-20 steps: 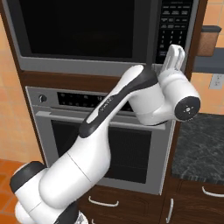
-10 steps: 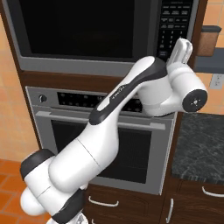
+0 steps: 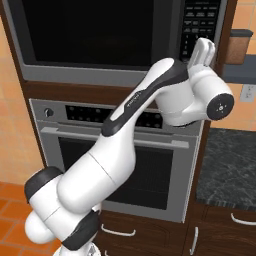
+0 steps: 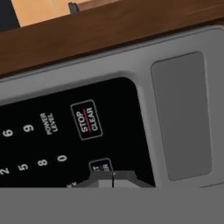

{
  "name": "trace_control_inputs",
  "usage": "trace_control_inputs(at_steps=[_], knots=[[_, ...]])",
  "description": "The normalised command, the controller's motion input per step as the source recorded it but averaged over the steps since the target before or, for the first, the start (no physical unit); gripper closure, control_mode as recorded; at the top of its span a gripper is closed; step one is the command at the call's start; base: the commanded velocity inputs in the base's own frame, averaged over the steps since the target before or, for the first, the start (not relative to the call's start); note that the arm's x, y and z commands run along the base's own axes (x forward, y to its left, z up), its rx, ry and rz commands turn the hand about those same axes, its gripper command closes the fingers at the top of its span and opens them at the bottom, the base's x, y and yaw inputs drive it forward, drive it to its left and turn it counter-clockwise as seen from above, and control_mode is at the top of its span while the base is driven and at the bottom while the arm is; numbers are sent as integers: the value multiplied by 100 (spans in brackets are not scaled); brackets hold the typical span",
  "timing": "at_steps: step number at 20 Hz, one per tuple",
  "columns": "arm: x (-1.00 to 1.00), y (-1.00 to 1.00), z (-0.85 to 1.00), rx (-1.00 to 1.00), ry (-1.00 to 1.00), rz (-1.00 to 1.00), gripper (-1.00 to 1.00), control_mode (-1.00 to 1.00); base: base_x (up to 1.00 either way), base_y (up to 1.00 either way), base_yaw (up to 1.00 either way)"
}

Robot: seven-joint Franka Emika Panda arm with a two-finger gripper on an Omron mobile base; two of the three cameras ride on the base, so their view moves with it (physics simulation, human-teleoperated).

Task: Open the microwave, place the bowl with waffle inside the microwave, then close the microwave door and turn it on.

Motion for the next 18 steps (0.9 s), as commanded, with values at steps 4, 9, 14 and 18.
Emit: trace_control_inputs(at_steps=[4, 9, 14, 18], knots=[[18, 19, 18, 0, -2, 0, 100, -100, 0, 0, 0], [7, -22, -4, 0, 0, 1, 100, -100, 0, 0, 0], [0, -20, 0, 1, 0, 0, 100, -100, 0, 0, 0], [1, -3, -9, 0, 0, 0, 100, -100, 0, 0, 0]])
